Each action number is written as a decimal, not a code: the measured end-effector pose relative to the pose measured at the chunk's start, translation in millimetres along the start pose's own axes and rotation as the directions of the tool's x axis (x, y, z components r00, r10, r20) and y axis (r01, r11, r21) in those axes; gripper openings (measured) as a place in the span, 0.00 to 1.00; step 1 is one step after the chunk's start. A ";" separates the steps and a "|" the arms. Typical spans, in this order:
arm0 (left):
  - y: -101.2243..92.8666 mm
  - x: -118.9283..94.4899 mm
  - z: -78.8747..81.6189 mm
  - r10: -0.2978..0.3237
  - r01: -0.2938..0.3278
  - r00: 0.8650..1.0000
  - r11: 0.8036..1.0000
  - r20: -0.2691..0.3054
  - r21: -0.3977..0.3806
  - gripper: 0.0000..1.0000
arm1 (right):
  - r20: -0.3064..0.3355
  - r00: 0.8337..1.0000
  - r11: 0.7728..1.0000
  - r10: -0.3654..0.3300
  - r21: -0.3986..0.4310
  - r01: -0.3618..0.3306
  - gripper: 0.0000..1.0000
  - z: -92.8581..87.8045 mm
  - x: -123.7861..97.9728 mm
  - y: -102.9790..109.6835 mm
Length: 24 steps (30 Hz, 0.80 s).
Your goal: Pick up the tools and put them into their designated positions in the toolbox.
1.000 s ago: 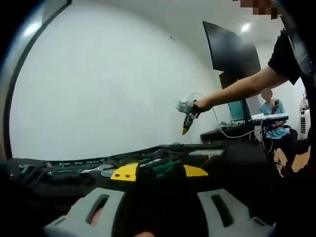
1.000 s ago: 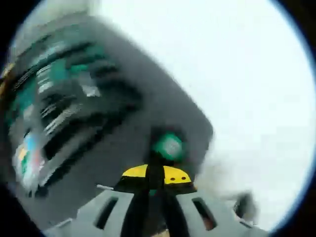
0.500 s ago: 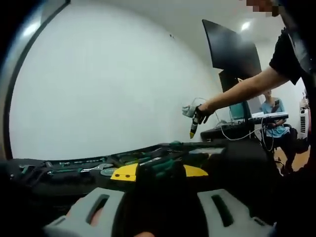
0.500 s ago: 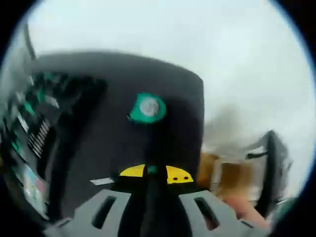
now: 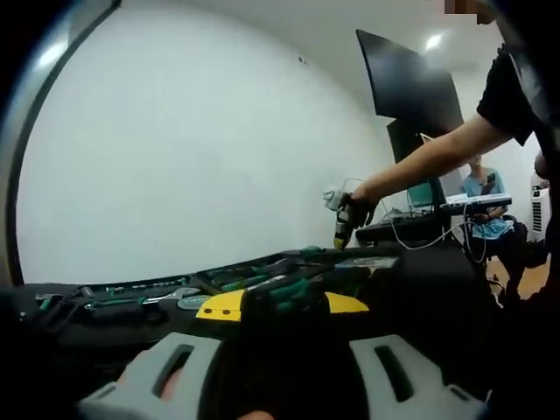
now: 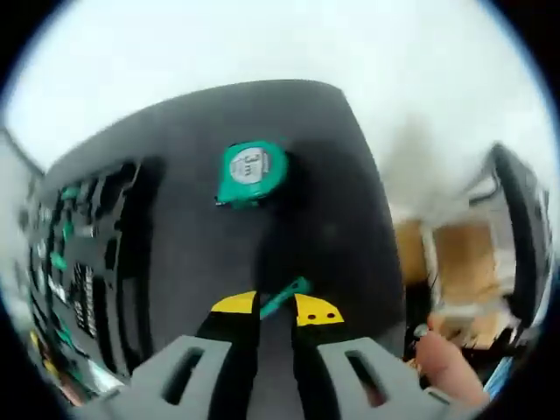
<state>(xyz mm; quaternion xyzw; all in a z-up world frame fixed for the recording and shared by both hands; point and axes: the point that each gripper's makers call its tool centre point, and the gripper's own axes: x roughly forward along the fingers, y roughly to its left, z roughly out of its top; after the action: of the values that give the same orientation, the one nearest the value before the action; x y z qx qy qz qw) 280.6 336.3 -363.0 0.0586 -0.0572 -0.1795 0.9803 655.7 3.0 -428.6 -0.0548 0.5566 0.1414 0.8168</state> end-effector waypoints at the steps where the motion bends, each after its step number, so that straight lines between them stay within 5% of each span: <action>1: 0.0 0.2 -0.3 0.000 0.000 1.000 1.000 -0.001 0.000 0.32 | 0.007 1.000 1.000 -0.001 -0.021 0.001 0.15 1.8 0.2 -0.1; 9: -0.2 -0.2 1.3 -0.001 0.001 1.000 1.000 0.006 -0.001 0.32 | -0.005 0.997 0.994 -0.080 -0.069 0.079 0.12 -0.6 18.0 -4.0; 14: -0.7 0.1 0.0 -0.004 0.004 1.000 1.000 0.001 0.003 0.32 | 0.071 0.997 0.970 0.022 -0.243 -0.005 0.06 8.0 18.5 30.8; 18: -0.6 0.3 -0.7 -0.003 0.003 1.000 1.000 -0.004 0.005 0.32 | 0.191 0.967 0.944 0.171 -0.311 -0.106 0.06 37.0 -11.1 79.6; 21: -1.6 0.3 -0.2 -0.008 0.008 1.000 1.000 -0.001 0.003 0.32 | 0.310 0.910 0.896 0.275 -0.426 -0.126 0.06 68.0 -45.4 123.1; 23: -1.3 0.3 0.1 -0.007 0.007 1.000 1.000 0.000 0.002 0.32 | 0.332 0.873 0.816 0.357 -0.566 -0.118 0.06 94.0 -61.9 153.7; 24: -1.3 0.2 0.3 -0.007 0.007 1.000 1.000 0.001 0.001 0.32 | 0.340 0.852 0.743 0.399 -0.665 -0.083 0.06 84.2 -74.2 180.9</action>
<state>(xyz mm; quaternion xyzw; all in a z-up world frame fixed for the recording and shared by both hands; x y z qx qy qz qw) 280.3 335.0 -362.8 0.0594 -0.0577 -0.1831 0.9796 652.9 183.8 -316.2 -0.2138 0.2689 0.4349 0.8324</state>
